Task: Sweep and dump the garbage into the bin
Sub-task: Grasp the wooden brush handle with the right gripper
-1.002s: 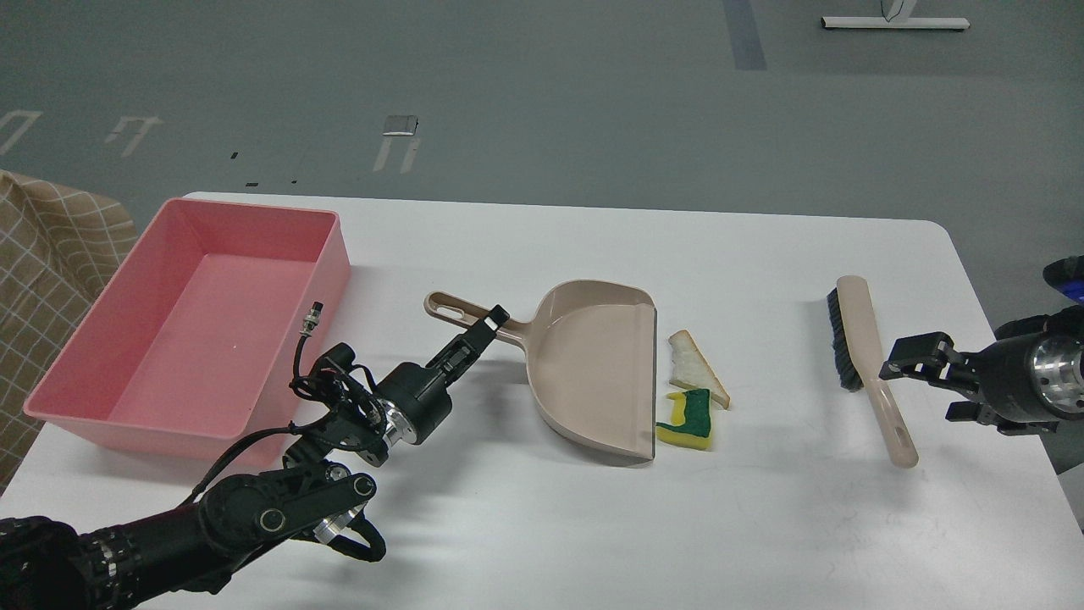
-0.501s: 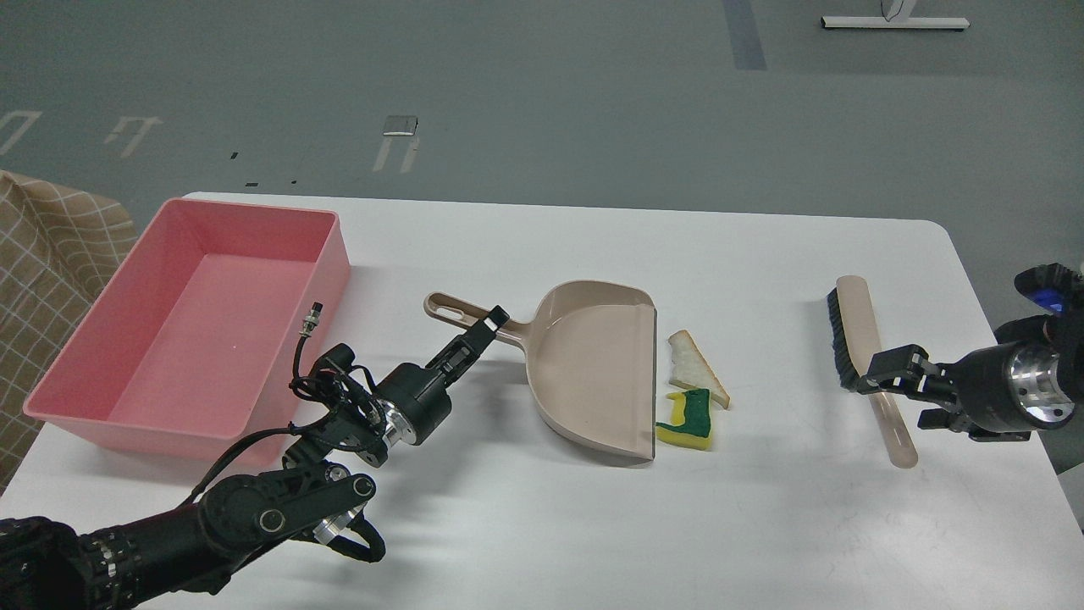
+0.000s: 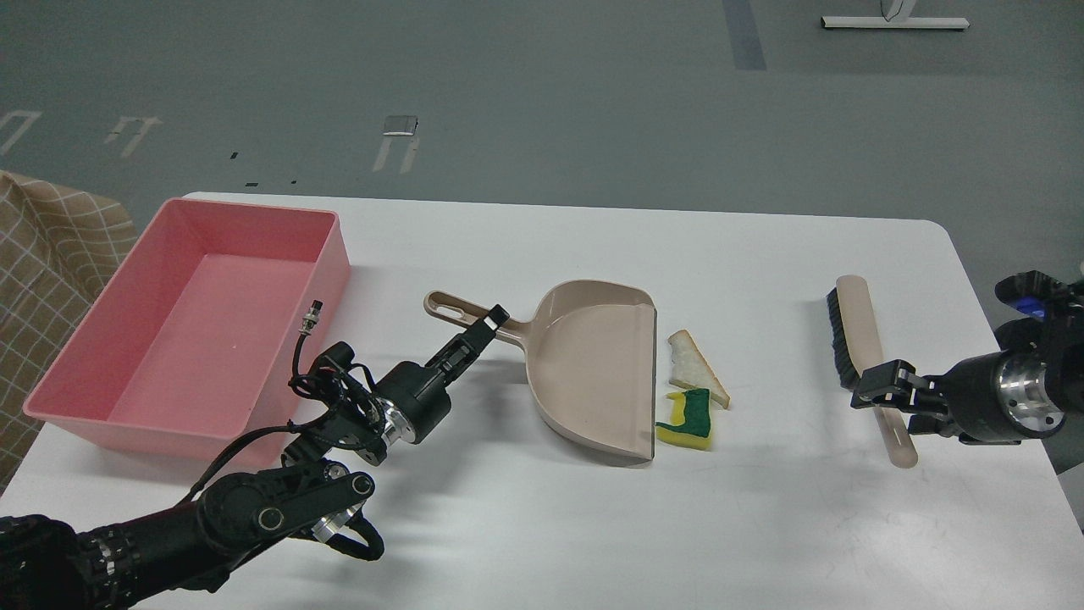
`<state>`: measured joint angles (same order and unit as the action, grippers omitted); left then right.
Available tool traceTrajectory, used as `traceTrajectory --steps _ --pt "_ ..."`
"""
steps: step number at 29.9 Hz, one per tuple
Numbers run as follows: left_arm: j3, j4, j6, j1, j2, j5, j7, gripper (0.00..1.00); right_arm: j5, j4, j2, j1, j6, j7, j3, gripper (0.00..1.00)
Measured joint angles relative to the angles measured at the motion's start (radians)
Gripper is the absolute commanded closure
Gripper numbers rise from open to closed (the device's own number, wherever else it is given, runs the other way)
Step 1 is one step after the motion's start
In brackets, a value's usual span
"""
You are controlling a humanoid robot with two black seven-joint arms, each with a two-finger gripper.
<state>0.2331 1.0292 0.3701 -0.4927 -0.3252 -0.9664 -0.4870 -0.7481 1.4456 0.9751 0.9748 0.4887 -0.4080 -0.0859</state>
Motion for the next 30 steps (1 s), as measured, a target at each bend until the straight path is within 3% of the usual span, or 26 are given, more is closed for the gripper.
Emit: traceTrajectory --steps 8,15,19,22,25,27,30 --pt "0.0 0.0 0.001 0.001 -0.001 0.0 0.0 1.0 0.0 0.007 -0.001 -0.003 0.0 0.001 0.001 0.4" --pt "0.0 0.0 0.001 0.002 -0.002 0.0 0.0 1.0 -0.001 0.012 -0.001 -0.003 0.0 -0.001 0.002 0.57" --pt "0.0 0.0 0.0 0.002 -0.002 0.001 0.001 1.0 -0.001 0.015 -0.001 -0.008 0.0 -0.008 0.002 0.58" --pt "0.0 0.0 0.0 0.002 -0.002 0.001 0.001 1.0 -0.001 0.016 -0.001 -0.01 0.0 -0.013 0.002 0.66" --pt "0.0 0.0 0.0 0.002 -0.002 0.001 0.001 1.0 0.0 0.016 -0.001 -0.009 0.0 -0.014 0.002 0.83" --pt "0.0 0.0 0.0 0.002 -0.004 0.001 0.001 1.0 0.0 0.016 -0.001 -0.006 0.0 -0.014 0.0 1.0" --pt "0.0 0.0 0.0 0.002 -0.006 0.001 0.001 1.0 0.0 0.021 0.0 -0.002 0.0 -0.015 -0.002 1.0"
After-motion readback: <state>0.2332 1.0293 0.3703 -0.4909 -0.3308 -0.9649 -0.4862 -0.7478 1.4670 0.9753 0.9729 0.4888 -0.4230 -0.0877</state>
